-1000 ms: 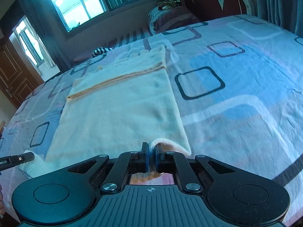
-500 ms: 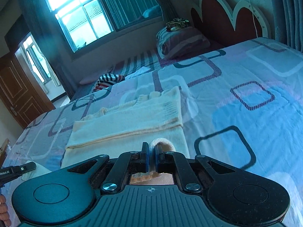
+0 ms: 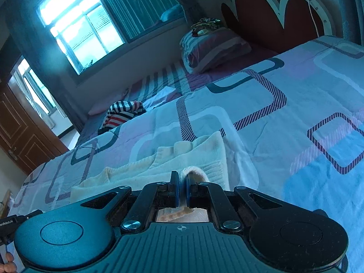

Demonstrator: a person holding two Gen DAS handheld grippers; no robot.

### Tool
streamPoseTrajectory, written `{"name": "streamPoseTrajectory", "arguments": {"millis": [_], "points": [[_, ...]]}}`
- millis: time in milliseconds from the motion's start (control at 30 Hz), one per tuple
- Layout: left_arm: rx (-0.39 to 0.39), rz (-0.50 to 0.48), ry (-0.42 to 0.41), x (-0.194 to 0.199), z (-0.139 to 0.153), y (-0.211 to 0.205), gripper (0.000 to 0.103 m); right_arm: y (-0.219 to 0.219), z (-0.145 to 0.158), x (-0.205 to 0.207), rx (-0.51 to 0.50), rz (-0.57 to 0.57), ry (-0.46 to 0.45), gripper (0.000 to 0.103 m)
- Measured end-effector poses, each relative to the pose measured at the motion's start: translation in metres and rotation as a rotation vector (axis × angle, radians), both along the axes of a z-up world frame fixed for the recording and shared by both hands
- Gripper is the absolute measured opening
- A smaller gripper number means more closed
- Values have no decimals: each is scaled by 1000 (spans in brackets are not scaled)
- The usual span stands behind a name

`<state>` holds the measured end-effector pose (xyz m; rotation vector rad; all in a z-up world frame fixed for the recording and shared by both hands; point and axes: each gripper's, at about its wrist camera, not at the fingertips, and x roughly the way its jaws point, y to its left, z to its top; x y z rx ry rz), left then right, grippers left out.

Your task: Fold small clothes

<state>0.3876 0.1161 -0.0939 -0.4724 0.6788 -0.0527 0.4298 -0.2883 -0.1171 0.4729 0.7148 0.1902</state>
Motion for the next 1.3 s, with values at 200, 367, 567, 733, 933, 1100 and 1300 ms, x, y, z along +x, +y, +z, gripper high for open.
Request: {"name": "streamPoseTrajectory", "arguments": {"millis": [200,367,567,733,933,1100,1300], "points": [[10,40,83,36,-26,1,5,-2,-26,45,30,-22,83,5],[44,61,114,57,-37,4,24,1,-39,65,-11,-34,96,5],[72,42,101,66,-32,16,66,-1,-46,74,-7,-21,104,6],[86,-46,93,65,-32,19,67,-9,-40,76,-25,-68,53,61],[53,-111,93,62,-42,19,68,-4,-36,77,-57,13,23,63],[9,-117,73,61,-42,29,69,2,-46,79,-91,55,42,62],[49,-178,86,66,-48,19,73,12,-57,87,-134,88,59,59]]}}
